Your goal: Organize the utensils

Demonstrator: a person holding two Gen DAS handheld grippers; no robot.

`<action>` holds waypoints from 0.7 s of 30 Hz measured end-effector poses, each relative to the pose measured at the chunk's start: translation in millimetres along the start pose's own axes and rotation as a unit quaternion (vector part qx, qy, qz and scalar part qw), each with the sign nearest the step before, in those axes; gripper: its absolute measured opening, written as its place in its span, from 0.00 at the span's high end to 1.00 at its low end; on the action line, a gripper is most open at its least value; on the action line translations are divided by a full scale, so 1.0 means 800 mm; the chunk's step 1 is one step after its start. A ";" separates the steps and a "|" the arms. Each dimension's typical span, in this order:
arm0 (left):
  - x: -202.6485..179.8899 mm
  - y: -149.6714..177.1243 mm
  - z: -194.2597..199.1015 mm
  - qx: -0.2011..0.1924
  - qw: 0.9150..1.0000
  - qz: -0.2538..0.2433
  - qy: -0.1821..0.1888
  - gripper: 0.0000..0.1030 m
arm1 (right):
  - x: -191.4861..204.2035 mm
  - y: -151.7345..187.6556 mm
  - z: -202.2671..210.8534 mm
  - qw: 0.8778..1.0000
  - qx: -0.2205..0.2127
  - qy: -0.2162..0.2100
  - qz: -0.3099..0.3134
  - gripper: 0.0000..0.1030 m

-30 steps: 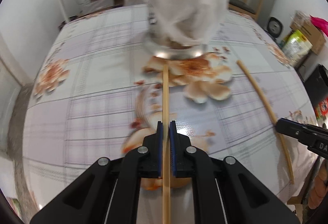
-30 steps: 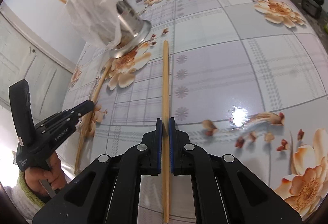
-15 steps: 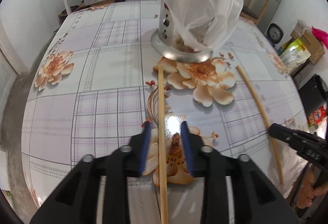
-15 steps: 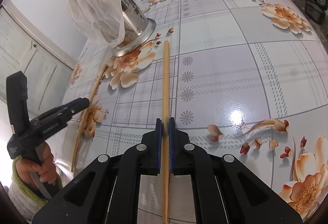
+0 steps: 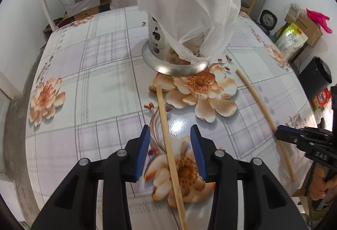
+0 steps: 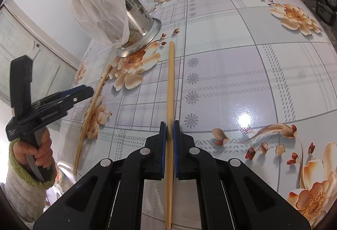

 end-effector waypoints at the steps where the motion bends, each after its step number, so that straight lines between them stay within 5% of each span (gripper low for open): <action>1: 0.003 -0.002 -0.006 0.004 1.000 -0.003 -0.008 0.63 | 0.000 0.000 0.000 1.000 0.000 0.000 -0.001 0.96; 8: 0.011 -0.012 -0.035 0.014 0.999 -0.025 -0.042 0.64 | 0.000 0.000 -0.001 1.000 0.000 0.005 0.001 0.96; 12: 0.013 -0.019 -0.037 0.008 0.999 -0.024 -0.046 0.81 | -0.001 -0.002 -0.002 1.000 0.005 0.005 0.003 0.95; 15: 0.012 -0.022 -0.039 0.008 0.998 -0.027 -0.059 0.92 | -0.002 -0.009 0.000 1.000 0.008 0.012 0.009 0.87; 21: 0.010 -0.023 -0.038 0.003 0.997 -0.019 -0.073 0.94 | 0.008 -0.038 0.005 1.000 -0.010 0.018 0.022 0.74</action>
Point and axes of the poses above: each gripper's, at about its wrist camera, not at the fingertips, and z roughly against the way its jaws point, x to its left, y to its underside, the point moved 9 cm from there along -z, roughly the way its jaws point, and after that the axes turned 11 degrees about -z, right-handed, at the moved point
